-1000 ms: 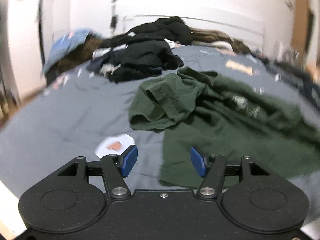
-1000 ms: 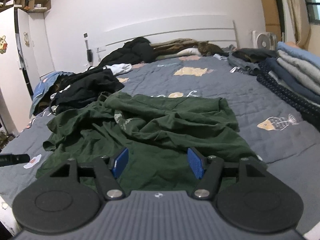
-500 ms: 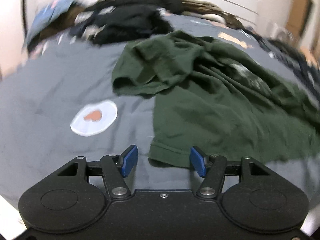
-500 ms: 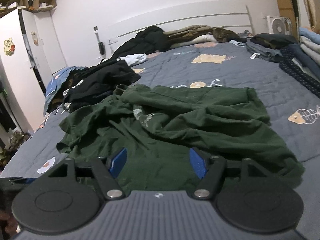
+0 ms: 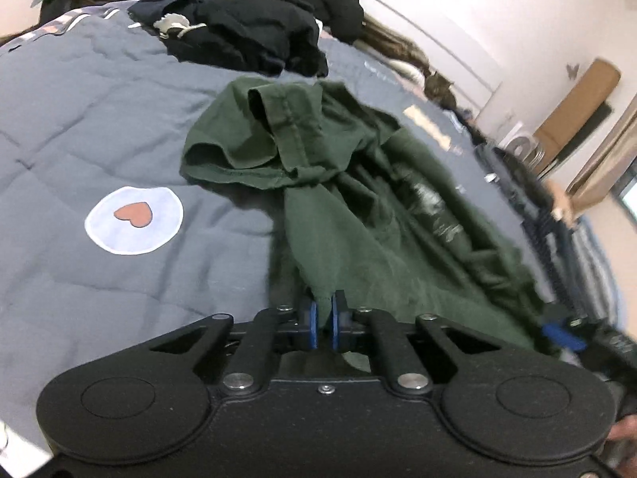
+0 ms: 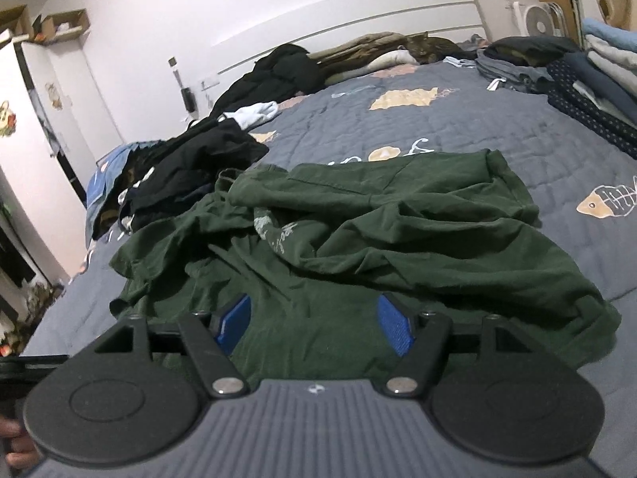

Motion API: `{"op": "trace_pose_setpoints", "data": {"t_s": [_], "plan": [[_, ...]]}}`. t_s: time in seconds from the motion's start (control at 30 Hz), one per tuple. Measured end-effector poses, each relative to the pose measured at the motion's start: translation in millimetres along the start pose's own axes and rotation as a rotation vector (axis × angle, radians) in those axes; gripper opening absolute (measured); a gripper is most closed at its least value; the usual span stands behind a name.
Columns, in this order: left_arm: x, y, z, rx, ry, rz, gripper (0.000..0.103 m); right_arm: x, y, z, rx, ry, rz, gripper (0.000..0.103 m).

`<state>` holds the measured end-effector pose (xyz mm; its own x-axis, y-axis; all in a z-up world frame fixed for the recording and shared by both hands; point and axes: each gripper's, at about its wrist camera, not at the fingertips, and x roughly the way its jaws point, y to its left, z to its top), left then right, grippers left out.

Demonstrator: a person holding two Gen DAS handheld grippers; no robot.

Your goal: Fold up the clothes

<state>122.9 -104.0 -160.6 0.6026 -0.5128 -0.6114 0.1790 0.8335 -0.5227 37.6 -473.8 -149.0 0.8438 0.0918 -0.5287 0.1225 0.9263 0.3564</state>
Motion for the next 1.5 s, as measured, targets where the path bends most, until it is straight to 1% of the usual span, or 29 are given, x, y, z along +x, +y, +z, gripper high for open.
{"op": "trace_pose_setpoints", "data": {"t_s": [0.1,0.13,0.27,0.3,0.4,0.5,0.53,0.63,0.67,0.7,0.73,0.77,0.8,0.83,0.9,1.07,1.13,1.2,1.27,1.3,1.37,1.43,1.47,1.5], "plan": [[-25,-10,5,-0.033,0.004,-0.024,0.006,-2,-1,2,0.009,-0.008,0.004,0.070],[-34,-16,8,-0.029,0.006,-0.025,0.006,-3,-1,2,0.009,-0.013,0.006,0.070],[-72,-42,19,0.021,0.017,-0.018,0.005,-7,-1,6,0.007,-0.027,0.013,0.070],[-79,-46,19,0.039,0.036,-0.006,0.005,-8,-1,7,0.010,-0.030,0.017,0.070],[-87,-52,5,0.096,0.141,0.066,0.005,-14,-4,10,0.015,-0.038,0.031,0.070],[-72,-49,-20,0.169,0.292,0.181,0.007,-19,-5,12,0.003,-0.047,0.033,0.070],[-71,-50,-25,0.187,0.305,0.199,0.007,-21,-5,12,-0.005,-0.050,0.029,0.070],[-74,-54,-29,0.227,0.264,0.209,0.008,-24,-5,15,-0.033,-0.057,0.010,0.070],[-77,-56,-28,0.238,0.239,0.207,0.009,-25,-6,17,-0.041,-0.061,0.007,0.070],[-81,-59,-25,0.249,0.201,0.198,0.014,-26,-7,20,-0.049,-0.068,0.008,0.070],[-84,-62,-22,0.262,0.159,0.184,0.024,-26,-8,25,-0.059,-0.076,0.009,0.070],[-88,-65,-19,0.274,0.116,0.171,0.031,-27,-10,31,-0.069,-0.087,0.010,0.070],[-88,-68,-16,0.278,0.088,0.160,0.042,-27,-12,38,-0.077,-0.101,0.012,0.070],[-85,-71,-13,0.274,0.070,0.151,0.044,-25,-15,46,-0.089,-0.113,0.010,0.070],[-81,-76,-7,0.271,0.044,0.127,0.044,-16,-20,64,-0.145,-0.119,0.003,0.070],[-57,-78,1,0.246,0.042,0.067,0.044,19,-20,96,-0.337,-0.120,0.024,0.071],[-46,-76,0,0.254,0.035,0.044,0.044,36,-16,98,-0.455,-0.116,0.010,0.071],[-35,-74,-2,0.261,0.029,0.023,0.044,57,-14,98,-0.602,-0.094,0.002,0.071],[-21,-71,-4,0.251,0.019,0.001,0.044,78,-23,103,-0.701,-0.046,-0.056,0.071],[-14,-70,-5,0.238,0.009,-0.016,0.044,88,-32,107,-0.719,-0.019,-0.087,0.071],[3,-67,-7,0.204,-0.012,-0.051,0.044,101,-57,118,-0.674,0.025,-0.124,0.071],[20,-64,-10,0.148,-0.033,-0.089,0.044,107,-84,129,-0.556,0.051,-0.105,0.071],[26,-64,-11,0.137,-0.028,-0.099,0.044,110,-97,135,-0.497,0.064,-0.096,0.071],[28,-66,-11,0.150,-0.026,-0.106,0.044,113,-111,141,-0.438,0.077,-0.086,0.071]]}}
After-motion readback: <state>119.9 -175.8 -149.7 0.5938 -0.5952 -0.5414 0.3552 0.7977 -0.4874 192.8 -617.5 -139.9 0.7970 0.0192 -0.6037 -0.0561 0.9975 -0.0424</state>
